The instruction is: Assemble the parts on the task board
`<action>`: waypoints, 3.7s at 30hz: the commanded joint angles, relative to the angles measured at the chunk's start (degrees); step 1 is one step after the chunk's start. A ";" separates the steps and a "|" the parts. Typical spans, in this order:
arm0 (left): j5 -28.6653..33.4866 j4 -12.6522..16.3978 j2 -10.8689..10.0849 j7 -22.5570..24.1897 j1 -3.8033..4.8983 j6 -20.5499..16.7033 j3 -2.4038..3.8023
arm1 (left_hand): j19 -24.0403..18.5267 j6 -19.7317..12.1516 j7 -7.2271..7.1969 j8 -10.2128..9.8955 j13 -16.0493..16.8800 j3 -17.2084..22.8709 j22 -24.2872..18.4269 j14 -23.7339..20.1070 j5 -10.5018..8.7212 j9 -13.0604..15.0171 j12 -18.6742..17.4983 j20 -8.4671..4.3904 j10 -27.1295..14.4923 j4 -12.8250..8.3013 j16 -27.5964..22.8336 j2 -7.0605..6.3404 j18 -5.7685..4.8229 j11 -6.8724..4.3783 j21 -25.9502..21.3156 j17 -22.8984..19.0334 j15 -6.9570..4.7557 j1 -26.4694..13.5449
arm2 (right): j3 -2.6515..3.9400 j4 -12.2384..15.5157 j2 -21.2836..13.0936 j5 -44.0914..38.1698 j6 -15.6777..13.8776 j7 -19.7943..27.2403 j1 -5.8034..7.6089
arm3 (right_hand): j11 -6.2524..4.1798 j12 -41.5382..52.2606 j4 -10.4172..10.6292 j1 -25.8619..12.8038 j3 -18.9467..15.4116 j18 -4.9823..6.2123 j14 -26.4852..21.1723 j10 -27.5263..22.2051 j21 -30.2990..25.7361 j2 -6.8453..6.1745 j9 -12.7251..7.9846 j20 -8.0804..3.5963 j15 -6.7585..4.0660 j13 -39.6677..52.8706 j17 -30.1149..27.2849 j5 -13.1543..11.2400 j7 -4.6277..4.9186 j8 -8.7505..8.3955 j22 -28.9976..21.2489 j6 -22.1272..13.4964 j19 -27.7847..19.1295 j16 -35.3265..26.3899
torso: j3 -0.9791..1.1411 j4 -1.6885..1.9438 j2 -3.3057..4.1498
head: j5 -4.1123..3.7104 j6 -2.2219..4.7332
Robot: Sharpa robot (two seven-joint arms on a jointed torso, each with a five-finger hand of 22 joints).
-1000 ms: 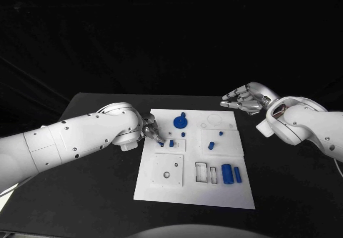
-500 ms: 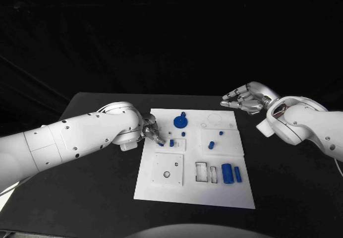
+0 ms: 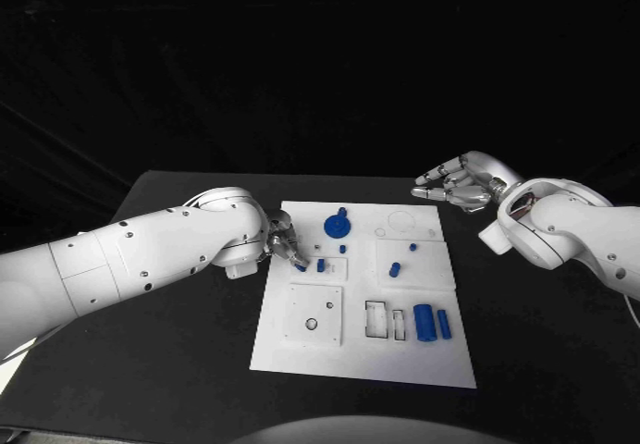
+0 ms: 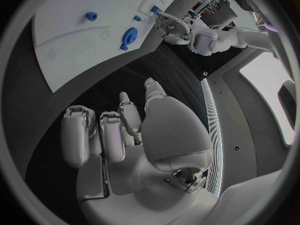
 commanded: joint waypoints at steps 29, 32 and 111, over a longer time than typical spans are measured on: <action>0.35 -2.97 2.35 -1.70 -0.13 4.77 -0.28 | 2.67 1.63 -1.41 2.69 0.96 3.19 5.01 6.03 -0.69 1.96 1.00 -0.43 1.09 -3.04 0.17 -0.16 -0.46 -0.68 0.29 15.09 -0.42 -9.29 | -0.11 0.19 0.17 0.04 0.92 0.41 -0.06 | 0.06 -0.02 -0.01 -0.28 -0.54 0.64 4.85 -0.17 -0.34 0.09 0.08 -0.11 -0.38 0.99 10.51 0.13 0.11 0.19 -0.06 0.40 -0.43 -0.20 | 0.05 -0.01 0.06 | -0.22 -0.11; 0.08 -3.02 2.39 -1.71 -0.12 4.64 -0.28 | 2.78 1.75 -1.51 2.85 1.21 2.72 5.31 6.03 -0.04 2.10 1.22 -0.49 1.26 -2.86 0.17 -0.23 -0.52 -0.77 0.50 15.09 -0.49 -9.83 | -0.11 0.21 0.17 0.04 0.92 0.42 -0.07 | 0.06 -0.02 -0.01 -0.28 -0.54 0.64 4.85 -0.17 -0.34 0.09 0.08 -0.11 -0.38 0.99 10.51 0.13 0.11 0.19 -0.06 0.40 -0.43 -0.20 | 0.04 -0.02 0.03 | -0.26 -0.12; 0.67 -2.83 1.69 -1.39 -0.11 -0.59 -0.18 | 3.23 3.10 -2.27 5.25 2.48 -15.28 6.77 6.03 -1.99 3.93 2.31 -1.12 2.24 5.17 0.17 -2.46 -0.78 -1.44 1.27 15.09 -1.09 -21.42 | -0.11 0.04 0.85 0.02 1.06 0.77 -0.06 | 0.06 -0.11 -0.02 -0.27 -0.68 0.66 4.85 -0.23 -0.41 0.10 0.07 -0.12 -0.39 0.89 10.49 0.15 0.12 0.16 -0.16 0.34 -0.46 -0.23 | -0.09 -0.03 0.00 | -0.44 -0.29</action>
